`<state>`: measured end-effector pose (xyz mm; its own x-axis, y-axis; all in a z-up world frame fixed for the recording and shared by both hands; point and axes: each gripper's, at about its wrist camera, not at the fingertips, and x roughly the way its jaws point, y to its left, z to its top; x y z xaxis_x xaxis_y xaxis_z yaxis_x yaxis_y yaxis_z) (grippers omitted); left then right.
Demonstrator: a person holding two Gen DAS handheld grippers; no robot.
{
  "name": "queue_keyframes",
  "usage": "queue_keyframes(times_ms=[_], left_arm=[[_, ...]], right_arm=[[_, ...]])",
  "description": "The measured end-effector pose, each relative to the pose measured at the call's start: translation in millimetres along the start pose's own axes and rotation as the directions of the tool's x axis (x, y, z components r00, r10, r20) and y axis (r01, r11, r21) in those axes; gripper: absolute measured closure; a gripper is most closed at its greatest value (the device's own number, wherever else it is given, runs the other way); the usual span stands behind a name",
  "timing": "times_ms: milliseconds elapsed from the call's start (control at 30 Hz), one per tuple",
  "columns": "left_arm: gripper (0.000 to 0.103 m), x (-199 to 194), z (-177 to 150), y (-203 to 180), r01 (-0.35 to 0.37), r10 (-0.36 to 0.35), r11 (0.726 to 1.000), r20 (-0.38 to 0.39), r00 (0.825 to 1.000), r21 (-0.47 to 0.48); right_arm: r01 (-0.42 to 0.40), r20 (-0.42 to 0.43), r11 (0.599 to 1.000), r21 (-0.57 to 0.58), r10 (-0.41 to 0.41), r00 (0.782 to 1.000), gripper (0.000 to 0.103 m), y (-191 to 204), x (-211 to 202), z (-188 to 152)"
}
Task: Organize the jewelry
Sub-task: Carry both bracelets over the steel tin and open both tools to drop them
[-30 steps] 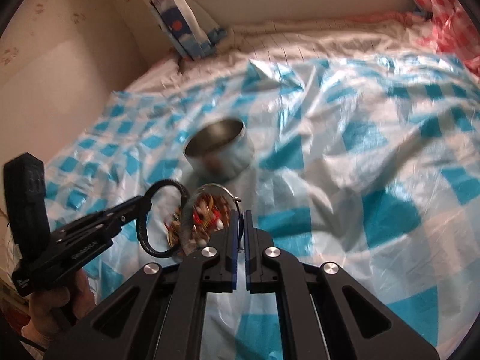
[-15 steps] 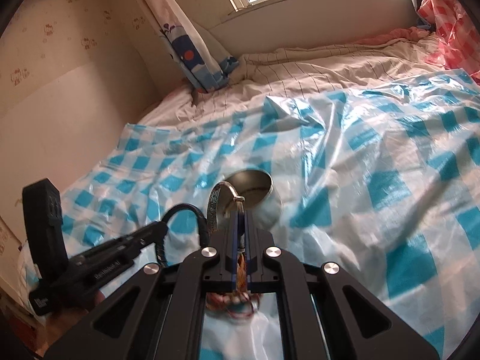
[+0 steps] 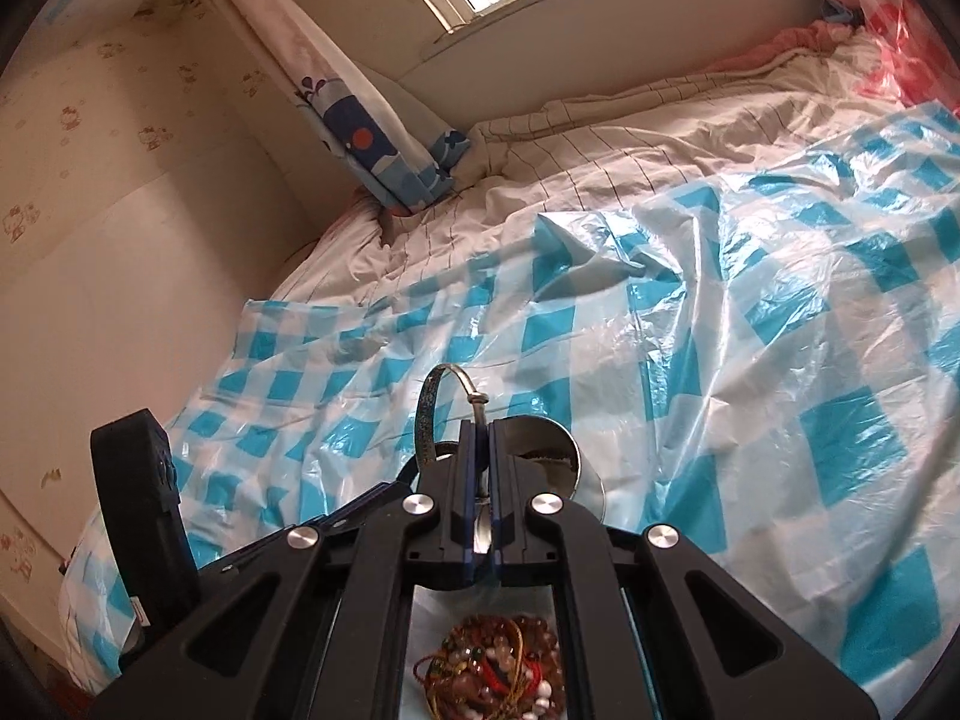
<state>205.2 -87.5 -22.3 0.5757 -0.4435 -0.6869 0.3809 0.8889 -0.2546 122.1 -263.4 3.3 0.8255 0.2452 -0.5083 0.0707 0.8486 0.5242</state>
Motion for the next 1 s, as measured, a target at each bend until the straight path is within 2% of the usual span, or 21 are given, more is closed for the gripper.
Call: queue_keyframes(times_ms=[433, 633, 733, 800, 1000], left_arm=[[0.095, 32.4, 4.9, -0.1, -0.003, 0.003, 1.0, -0.025, 1.0, -0.019], [0.095, 26.9, 6.8, 5.7, -0.021, 0.02, 0.999, -0.009, 1.0, -0.039], [0.095, 21.8, 7.9, 9.1, -0.026, 0.026, 0.998, -0.002, 1.0, -0.051], [0.095, 18.3, 8.3, 9.7, -0.027, 0.027, 0.998, 0.001, 1.0, -0.055], [0.095, 6.1, 5.9, 8.7, -0.034, 0.034, 0.998, -0.001, 0.999, -0.052]], right_arm=[[0.014, -0.075, 0.999, 0.032, -0.012, 0.997, 0.098, -18.3, 34.3, -3.1], [0.006, -0.138, 0.998, 0.056, 0.002, 0.99, 0.098, -21.7, 51.6, -9.3], [0.029, -0.179, 0.998, 0.062, -0.017, 0.984, 0.092, -23.9, 60.0, -13.3], [0.05, -0.183, 0.997, 0.065, -0.038, 0.982, 0.079, -26.2, 60.4, -14.3], [0.075, -0.136, 0.996, 0.045, -0.068, 0.988, 0.076, -24.4, 50.8, -10.9]])
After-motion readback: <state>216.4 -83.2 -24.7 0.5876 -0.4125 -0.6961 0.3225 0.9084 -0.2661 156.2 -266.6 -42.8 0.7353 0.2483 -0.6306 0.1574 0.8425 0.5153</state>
